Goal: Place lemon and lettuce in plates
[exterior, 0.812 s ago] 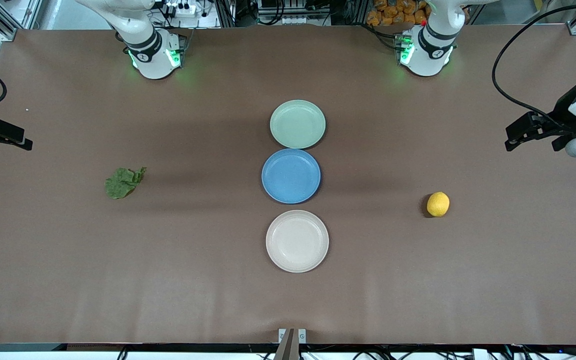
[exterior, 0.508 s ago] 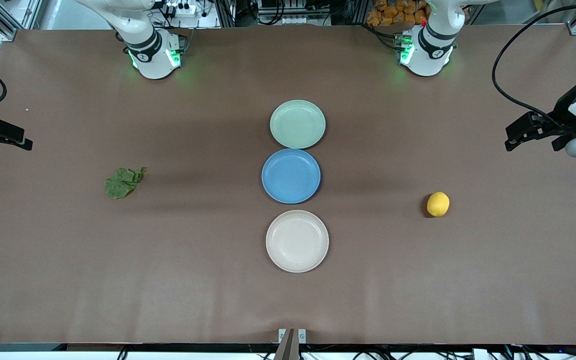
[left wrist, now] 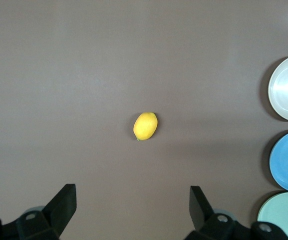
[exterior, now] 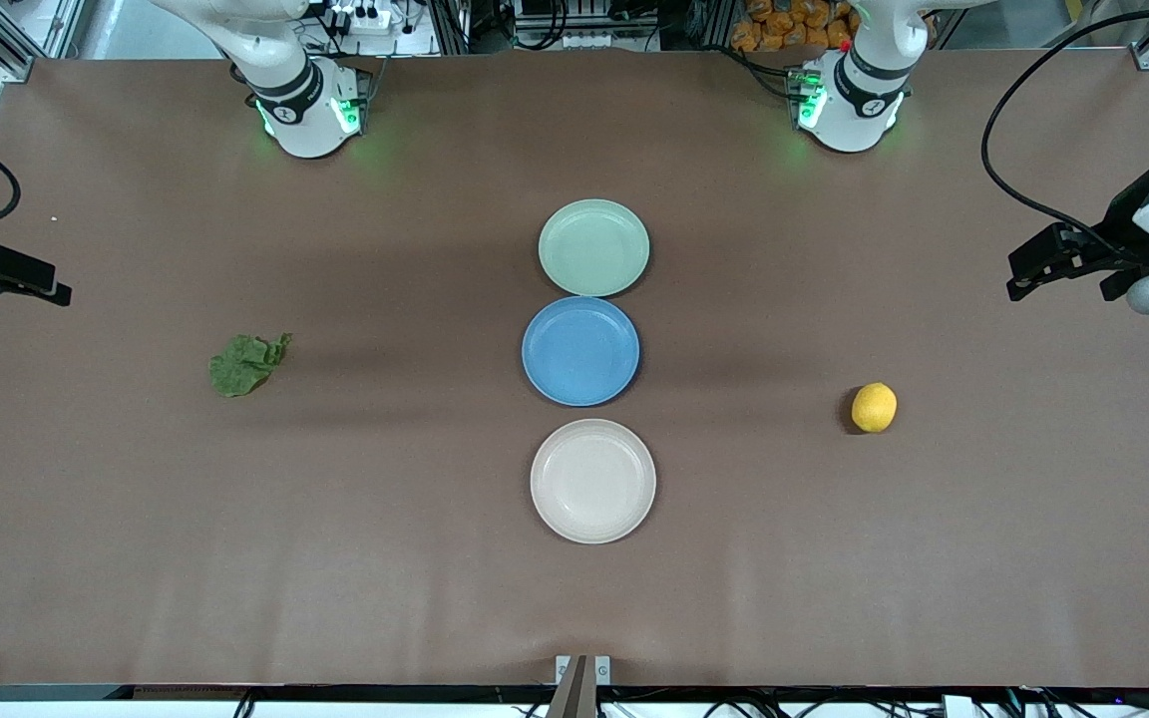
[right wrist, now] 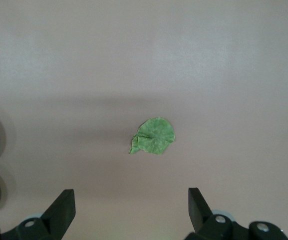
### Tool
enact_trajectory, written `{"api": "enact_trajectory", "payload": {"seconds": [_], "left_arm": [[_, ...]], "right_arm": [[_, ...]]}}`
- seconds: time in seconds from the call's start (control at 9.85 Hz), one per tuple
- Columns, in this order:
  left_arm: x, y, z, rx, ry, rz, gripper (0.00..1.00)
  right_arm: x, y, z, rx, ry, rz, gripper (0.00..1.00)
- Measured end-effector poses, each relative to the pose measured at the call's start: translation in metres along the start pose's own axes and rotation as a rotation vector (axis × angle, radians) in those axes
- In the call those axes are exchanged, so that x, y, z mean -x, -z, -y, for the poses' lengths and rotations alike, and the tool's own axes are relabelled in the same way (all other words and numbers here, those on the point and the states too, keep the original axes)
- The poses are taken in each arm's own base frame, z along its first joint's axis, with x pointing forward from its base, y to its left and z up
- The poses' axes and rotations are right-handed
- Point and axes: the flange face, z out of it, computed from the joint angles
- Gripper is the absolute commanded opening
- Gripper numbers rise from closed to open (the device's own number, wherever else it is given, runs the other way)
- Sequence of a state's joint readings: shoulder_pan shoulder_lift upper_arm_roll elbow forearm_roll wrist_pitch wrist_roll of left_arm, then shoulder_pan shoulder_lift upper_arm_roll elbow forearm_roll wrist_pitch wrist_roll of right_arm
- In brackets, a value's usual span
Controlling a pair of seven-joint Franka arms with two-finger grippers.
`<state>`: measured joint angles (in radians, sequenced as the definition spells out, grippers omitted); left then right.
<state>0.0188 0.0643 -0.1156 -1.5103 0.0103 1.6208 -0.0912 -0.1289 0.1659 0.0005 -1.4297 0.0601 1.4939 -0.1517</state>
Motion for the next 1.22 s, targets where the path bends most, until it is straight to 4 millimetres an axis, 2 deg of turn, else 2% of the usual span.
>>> {"api": "enact_trajectory", "payload": {"seconds": [0.2,0.3,0.51,0.61,0.91,1.22], "left_arm": [[-0.011,-0.031,0.003,0.001,0.005,0.045,1.00],[-0.021,-0.055,0.004,0.004,0.007,0.060,1.00],[-0.041,-0.116,0.003,0.012,0.006,0.063,1.00],[-0.048,-0.160,0.000,0.017,0.002,0.068,1.00],[-0.056,-0.235,-0.015,0.026,-0.018,0.090,1.00],[-0.061,-0.301,-0.015,0.035,-0.015,0.112,1.00]], "right_arm": [[-0.016,-0.026,-0.006,0.000,-0.007,-0.001,1.00],[-0.025,-0.043,-0.009,0.001,-0.009,-0.009,1.00],[-0.036,-0.081,-0.014,0.005,-0.015,-0.031,1.00],[-0.038,-0.108,-0.019,0.006,-0.024,-0.033,1.00],[-0.033,-0.166,-0.024,0.003,-0.034,-0.007,1.00],[-0.024,-0.216,-0.026,0.005,-0.040,-0.001,1.00]]}}
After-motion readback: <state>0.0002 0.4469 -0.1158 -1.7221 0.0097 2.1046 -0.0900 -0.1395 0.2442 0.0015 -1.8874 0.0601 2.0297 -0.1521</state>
